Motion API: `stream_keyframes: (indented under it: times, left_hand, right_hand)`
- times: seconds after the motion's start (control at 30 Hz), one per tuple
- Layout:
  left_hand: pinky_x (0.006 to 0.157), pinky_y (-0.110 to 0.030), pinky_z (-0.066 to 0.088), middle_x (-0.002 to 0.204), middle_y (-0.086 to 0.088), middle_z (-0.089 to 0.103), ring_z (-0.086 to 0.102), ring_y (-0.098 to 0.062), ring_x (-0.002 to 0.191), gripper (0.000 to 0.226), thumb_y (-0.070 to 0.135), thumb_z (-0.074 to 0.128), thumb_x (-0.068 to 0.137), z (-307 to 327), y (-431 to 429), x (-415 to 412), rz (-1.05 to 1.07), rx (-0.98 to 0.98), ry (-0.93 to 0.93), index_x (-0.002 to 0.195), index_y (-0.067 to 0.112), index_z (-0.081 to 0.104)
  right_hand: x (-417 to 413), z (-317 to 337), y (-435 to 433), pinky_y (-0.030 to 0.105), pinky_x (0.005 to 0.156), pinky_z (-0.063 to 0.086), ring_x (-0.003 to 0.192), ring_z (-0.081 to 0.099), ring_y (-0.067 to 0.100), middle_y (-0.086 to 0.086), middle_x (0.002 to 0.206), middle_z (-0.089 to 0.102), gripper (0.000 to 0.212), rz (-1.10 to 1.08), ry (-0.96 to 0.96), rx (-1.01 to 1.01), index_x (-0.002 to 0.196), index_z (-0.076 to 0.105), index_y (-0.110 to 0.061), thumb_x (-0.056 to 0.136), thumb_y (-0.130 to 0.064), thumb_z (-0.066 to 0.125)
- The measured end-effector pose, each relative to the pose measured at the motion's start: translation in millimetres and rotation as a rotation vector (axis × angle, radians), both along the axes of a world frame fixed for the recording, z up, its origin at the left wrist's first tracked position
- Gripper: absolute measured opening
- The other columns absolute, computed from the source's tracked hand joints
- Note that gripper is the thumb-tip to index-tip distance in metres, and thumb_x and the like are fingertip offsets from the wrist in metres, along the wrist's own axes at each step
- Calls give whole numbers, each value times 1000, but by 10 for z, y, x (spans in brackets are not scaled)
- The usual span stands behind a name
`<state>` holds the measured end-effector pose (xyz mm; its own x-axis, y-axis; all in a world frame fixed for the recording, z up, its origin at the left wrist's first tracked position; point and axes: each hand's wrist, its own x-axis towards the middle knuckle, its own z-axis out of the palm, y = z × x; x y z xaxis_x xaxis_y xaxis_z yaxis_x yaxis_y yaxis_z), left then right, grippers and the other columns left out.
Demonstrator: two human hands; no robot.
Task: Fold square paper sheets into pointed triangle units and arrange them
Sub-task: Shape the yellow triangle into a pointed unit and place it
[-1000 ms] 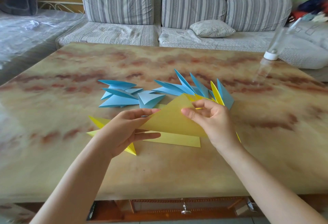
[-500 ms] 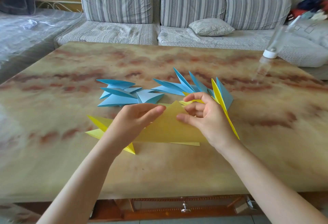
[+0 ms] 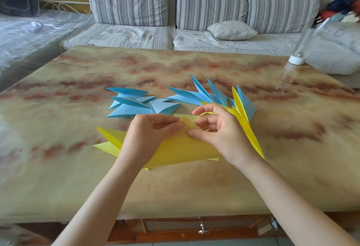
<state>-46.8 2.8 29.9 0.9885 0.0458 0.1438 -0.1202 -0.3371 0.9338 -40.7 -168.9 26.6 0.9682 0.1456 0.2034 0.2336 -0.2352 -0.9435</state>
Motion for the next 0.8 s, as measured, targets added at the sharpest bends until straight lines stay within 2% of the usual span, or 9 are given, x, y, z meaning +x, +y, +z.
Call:
stream_keyframes:
  times: [0.23,0.33,0.43,0.5,0.57,0.63,0.7,0.73,0.8]
  left_hand:
    - [56,-3,39,60,28,65,56,12,57,10,31,78,75,-18,-35,-7,46,-5,3,74,38,71]
    - [57,-4,41,65,30,66,57,13,60,17,29,76,78,-15,-47,-10,151,-70,-54,70,42,68]
    - [60,-7,44,66,28,67,59,12,61,17,24,74,81,6,-34,-5,246,-210,-110,74,39,69]
    - [63,-12,47,69,24,70,60,10,62,14,23,74,82,18,-32,1,285,-336,-113,77,36,71]
    - [65,-13,49,72,21,72,61,7,65,10,22,73,82,20,-45,1,306,-424,-98,80,32,72]
    - [67,-15,51,74,16,73,62,2,67,8,22,73,82,20,-77,-9,304,-478,-77,83,29,73]
    - [64,-16,50,72,13,73,61,0,64,6,21,72,83,24,-113,-28,292,-521,-49,83,27,73]
    - [63,-16,50,71,12,73,61,-1,64,6,21,72,83,26,-127,-35,288,-536,-36,82,27,73]
    - [64,-18,51,70,11,73,61,-4,66,8,21,72,83,34,-142,-43,280,-560,-15,80,28,73]
  right_hand:
    - [10,-39,-21,22,78,50,79,63,8,-4,87,71,36,-15,-54,-34,97,63,-25,70,-13,83]
    - [6,-67,-20,17,93,41,104,59,4,-10,108,66,46,-164,-269,-104,109,62,-19,70,-26,84]
    - [5,-87,-15,18,106,29,126,42,5,-11,128,50,71,-368,-422,-136,126,51,-22,67,-48,80]
    - [-12,-79,39,20,108,30,130,36,5,-9,138,40,89,-416,-246,-12,134,39,-27,62,-54,83]
    - [-27,-70,98,20,101,38,126,42,4,-11,138,40,95,-363,-6,147,135,38,-29,55,-53,84]
    - [-22,-74,131,18,88,47,108,56,4,-10,121,57,85,-241,150,245,122,53,-20,53,-59,86]
    - [-35,-75,175,29,85,50,88,61,7,-7,96,66,75,-124,256,302,103,63,-11,52,-61,83]
    - [-46,-76,197,35,86,50,84,62,10,-5,90,69,62,-93,288,338,96,67,-12,55,-56,81]
    - [-60,-70,226,37,83,52,85,65,16,1,91,74,41,-82,309,416,93,72,-13,63,-40,77]
